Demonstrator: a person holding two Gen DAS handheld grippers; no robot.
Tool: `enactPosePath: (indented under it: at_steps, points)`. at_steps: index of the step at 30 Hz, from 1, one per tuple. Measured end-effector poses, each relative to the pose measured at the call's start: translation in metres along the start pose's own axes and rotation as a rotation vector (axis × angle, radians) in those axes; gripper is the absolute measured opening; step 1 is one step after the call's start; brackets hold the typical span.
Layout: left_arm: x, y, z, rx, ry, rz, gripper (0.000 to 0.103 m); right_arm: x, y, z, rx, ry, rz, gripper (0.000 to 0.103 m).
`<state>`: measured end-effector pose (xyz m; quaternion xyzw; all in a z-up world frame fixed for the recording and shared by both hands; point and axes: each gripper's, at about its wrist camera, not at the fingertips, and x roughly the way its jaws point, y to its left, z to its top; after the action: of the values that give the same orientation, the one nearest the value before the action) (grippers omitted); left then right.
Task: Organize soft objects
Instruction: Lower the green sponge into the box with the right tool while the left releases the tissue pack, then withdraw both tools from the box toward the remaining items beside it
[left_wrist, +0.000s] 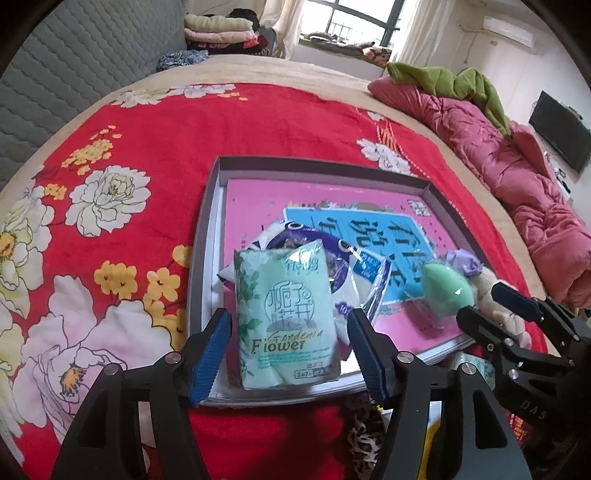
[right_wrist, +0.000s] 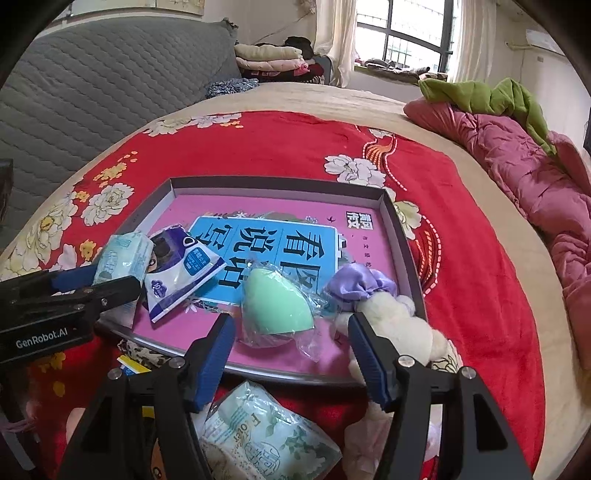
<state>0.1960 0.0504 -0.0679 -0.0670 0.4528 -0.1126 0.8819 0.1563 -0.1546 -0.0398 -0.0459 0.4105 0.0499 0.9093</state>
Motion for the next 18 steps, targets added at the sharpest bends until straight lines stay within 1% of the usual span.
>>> enactPosePath:
  at_steps: [2,6,9,18]
  points:
    - [-0.001,0.000,0.001,-0.005,-0.002,-0.003,0.068,-0.002,-0.001,0.001,0.002,-0.006,0.001,0.064]
    - [-0.009,-0.002,0.002,0.011,-0.026,0.029,0.069,-0.003,-0.004,0.000,0.011,-0.003,-0.009,0.064]
    - [-0.016,-0.002,0.005,0.005,-0.042,0.018,0.073,-0.003,-0.007,0.000,0.030,0.000,-0.007,0.064]
    - [-0.025,-0.006,0.005,0.016,-0.061,0.024,0.074,-0.008,-0.009,0.001,0.026,-0.013,-0.009,0.065]
